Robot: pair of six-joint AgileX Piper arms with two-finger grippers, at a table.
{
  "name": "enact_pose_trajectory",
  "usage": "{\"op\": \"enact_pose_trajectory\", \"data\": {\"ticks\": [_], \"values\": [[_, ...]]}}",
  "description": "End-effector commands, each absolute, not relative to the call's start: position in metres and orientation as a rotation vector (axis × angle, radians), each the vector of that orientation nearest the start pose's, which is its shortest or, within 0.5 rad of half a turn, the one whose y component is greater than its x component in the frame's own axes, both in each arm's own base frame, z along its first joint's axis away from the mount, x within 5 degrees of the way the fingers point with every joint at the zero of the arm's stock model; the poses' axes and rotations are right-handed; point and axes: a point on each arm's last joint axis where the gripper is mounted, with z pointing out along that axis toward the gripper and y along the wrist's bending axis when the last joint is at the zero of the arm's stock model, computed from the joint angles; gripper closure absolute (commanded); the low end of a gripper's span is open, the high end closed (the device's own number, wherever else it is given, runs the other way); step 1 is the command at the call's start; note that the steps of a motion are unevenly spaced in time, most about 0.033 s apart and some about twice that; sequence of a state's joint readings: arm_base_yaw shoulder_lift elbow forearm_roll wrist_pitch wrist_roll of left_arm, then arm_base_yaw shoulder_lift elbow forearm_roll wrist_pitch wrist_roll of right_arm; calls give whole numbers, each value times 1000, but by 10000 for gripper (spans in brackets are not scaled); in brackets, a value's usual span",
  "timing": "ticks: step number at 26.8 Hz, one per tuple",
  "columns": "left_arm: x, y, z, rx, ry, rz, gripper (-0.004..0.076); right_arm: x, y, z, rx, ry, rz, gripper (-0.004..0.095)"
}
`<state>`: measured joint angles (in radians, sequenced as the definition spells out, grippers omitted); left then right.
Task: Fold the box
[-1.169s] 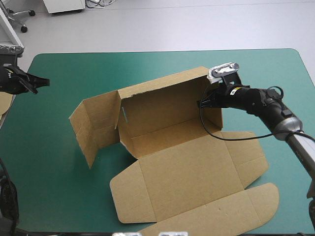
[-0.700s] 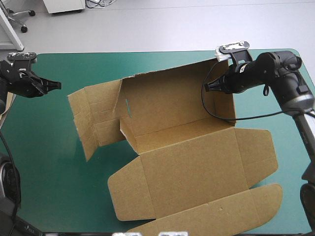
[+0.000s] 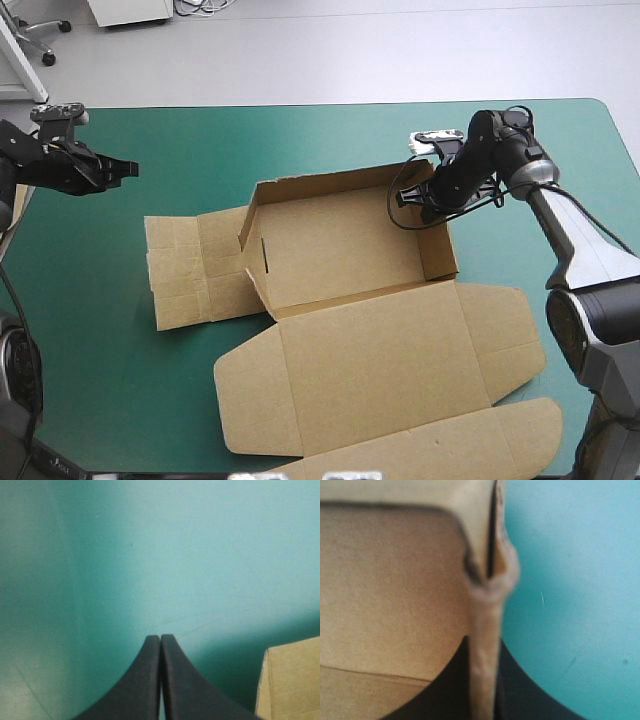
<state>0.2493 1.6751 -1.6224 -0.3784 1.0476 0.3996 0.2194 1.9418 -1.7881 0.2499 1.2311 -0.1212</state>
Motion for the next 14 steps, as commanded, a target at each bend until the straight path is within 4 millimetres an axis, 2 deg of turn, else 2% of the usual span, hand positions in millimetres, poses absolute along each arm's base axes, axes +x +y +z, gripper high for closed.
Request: {"op": "enact_pose_trajectory", "data": {"ticks": [1,4,10,14], "values": [[354,57,388,75,2370,-244,738,399,113,309,-411,2778,432,922],[354,57,388,74,2368,-243,738,409,114,301,-411,2735,419,922],[354,57,389,73,2367,-248,738,421,115,305,-403,2594,394,922],[354,56,389,84,2364,-248,738,420,122,308,-435,2560,485,920]]}}
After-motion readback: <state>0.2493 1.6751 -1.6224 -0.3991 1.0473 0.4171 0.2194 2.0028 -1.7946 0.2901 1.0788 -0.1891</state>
